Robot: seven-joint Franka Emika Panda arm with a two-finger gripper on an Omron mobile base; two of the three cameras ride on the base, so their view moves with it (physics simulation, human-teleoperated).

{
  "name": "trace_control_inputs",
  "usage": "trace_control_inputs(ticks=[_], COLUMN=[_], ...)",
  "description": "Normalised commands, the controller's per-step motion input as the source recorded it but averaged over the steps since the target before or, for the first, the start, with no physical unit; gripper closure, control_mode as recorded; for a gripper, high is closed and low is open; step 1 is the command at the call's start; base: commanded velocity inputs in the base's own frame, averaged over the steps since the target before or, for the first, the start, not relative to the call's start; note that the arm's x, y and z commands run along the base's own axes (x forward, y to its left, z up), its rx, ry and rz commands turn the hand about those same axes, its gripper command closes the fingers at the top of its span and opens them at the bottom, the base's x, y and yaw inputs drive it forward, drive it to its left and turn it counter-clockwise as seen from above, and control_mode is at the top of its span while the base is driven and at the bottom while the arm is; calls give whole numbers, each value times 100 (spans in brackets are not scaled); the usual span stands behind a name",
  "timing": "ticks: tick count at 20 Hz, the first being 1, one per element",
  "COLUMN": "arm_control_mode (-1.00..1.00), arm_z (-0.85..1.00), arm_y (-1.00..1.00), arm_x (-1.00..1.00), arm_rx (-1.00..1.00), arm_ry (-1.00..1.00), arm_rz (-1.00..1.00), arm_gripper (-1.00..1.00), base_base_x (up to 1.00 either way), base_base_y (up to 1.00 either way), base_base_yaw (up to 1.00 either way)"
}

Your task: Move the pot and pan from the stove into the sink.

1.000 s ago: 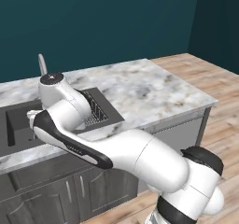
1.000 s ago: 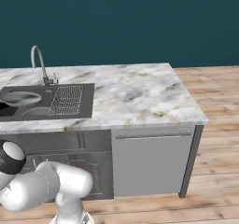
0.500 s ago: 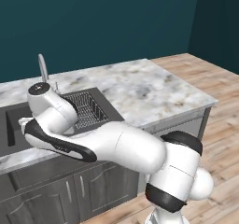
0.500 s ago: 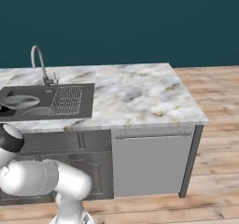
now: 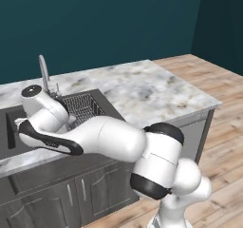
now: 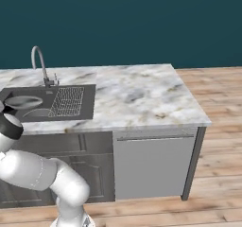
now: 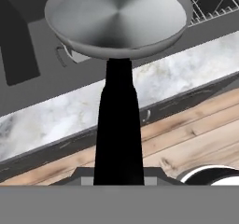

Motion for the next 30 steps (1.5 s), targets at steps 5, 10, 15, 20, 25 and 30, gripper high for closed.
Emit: trace_control_inputs(ticks=[5,10,15,20,25,30], arm_control_mode=[-100,-100,-100,-100,-100,-100], arm_z=[-1,-2,-2,-34,-57,-29], arm_y=[0,0,0,0,-19,4], arm_x=[46,12,3,10,11,39], arm_rx=[3,0,0,0,0,0], arm_ry=[0,0,0,0,0,-5], arm_rz=[-13,-4,0,1,8,2], arm_gripper=[100,100,100,100,100,100], base_base_x=[0,0,0,0,0,0], base_base_y=[0,0,0,0,0,0], base_base_yaw=[0,0,0,0,0,0])
